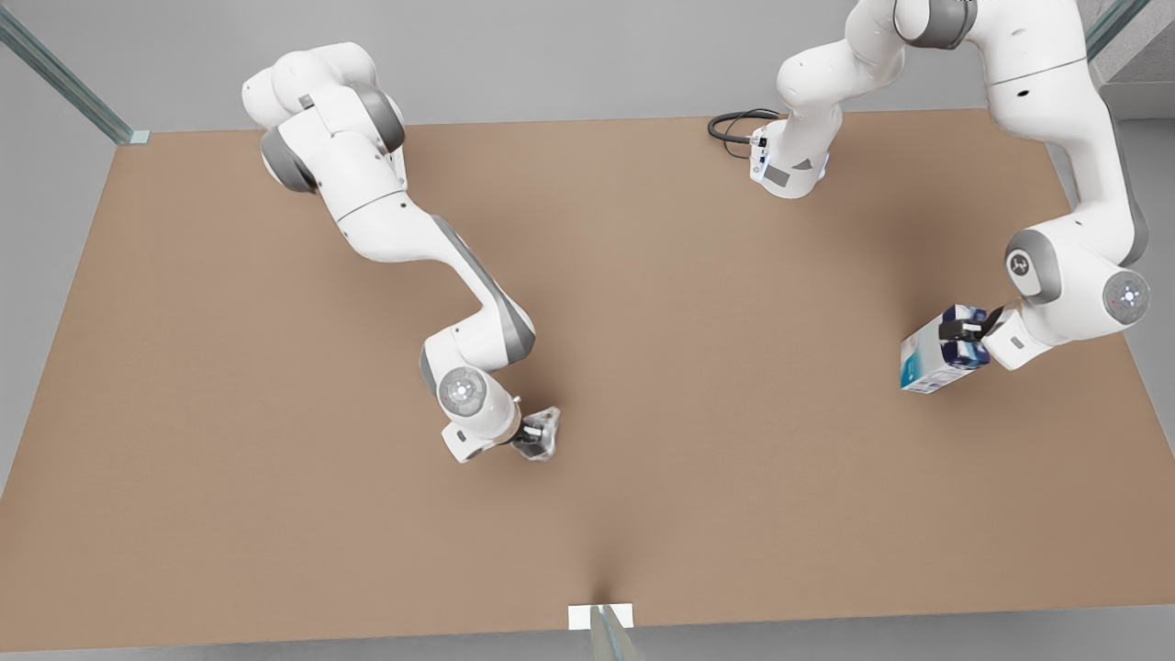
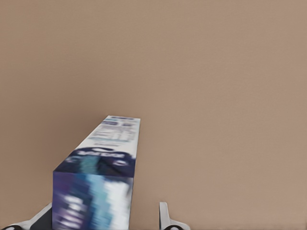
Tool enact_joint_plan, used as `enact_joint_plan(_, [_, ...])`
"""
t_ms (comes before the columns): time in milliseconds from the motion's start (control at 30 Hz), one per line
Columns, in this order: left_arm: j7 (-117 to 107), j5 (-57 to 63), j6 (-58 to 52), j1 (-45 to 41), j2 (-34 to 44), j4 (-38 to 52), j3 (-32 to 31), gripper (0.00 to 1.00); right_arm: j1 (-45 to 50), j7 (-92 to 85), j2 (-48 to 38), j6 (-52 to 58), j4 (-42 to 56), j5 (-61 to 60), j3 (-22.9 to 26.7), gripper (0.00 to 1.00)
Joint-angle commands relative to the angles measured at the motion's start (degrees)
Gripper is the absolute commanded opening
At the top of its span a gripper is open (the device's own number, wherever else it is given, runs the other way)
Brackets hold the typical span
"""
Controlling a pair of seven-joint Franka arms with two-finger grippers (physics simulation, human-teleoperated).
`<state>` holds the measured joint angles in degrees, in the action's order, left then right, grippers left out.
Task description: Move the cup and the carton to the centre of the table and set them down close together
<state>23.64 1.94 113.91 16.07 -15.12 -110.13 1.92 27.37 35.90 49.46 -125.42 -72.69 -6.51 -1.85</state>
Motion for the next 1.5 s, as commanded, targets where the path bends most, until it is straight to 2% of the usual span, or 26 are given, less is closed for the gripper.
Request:
enact_joint_plan(0, [0.0,0.1,0.0,0.1,-0.2,0.0,0.0,1.00,0.0,0.1,0.0,-0.4,0.0,0.2,0.0,0.21])
enact_joint_plan(300, [0.0,0.3,0.9,0.5,-2.2,0.0,0.2,1.00,0.4,1.5,1.5,-1.0,0.0,-0.7,0.0,0.21])
enact_joint_plan(333, [0.0,0.3,0.9,1.0,-2.5,0.1,0.2,1.00,0.3,1.5,1.6,-1.0,0.0,-0.7,0.0,0.36])
enact_joint_plan(367, [0.0,0.3,0.9,0.9,-2.8,0.0,1.2,1.00,0.3,1.4,1.6,-1.0,0.0,-0.7,0.0,0.64])
enact_joint_plan(400, [0.0,0.3,0.9,0.9,-2.9,0.0,1.4,1.00,0.2,0.8,1.6,-1.0,0.0,-0.6,0.0,0.86])
enact_joint_plan(433, [-0.1,0.3,0.9,0.9,-2.9,0.0,1.4,1.00,0.1,0.5,1.6,-1.0,0.0,-0.6,0.0,1.00])
enact_joint_plan(733, [-0.4,0.3,0.9,0.6,-2.9,0.0,1.4,0.96,0.1,0.6,1.6,-1.0,0.2,-0.7,-0.1,1.00])
enact_joint_plan(900, [-0.5,0.3,0.9,0.5,-2.9,0.0,1.4,0.72,0.0,0.6,1.6,-1.0,0.2,-0.9,-0.1,1.00])
enact_joint_plan(1000, [-0.5,0.3,0.8,0.4,-2.9,0.0,1.4,0.70,0.0,0.5,1.6,-1.0,0.2,-0.7,0.0,1.00])
enact_joint_plan(1100, [-0.5,0.3,0.7,0.3,-2.9,0.0,1.4,0.62,0.0,0.6,1.6,-1.0,0.2,-0.8,-0.1,1.00])
enact_joint_plan(1467, [-0.6,-3.9,-0.2,-0.9,-2.5,-0.4,1.3,0.62,0.0,0.8,1.1,-0.4,0.4,-1.0,-0.1,1.00])
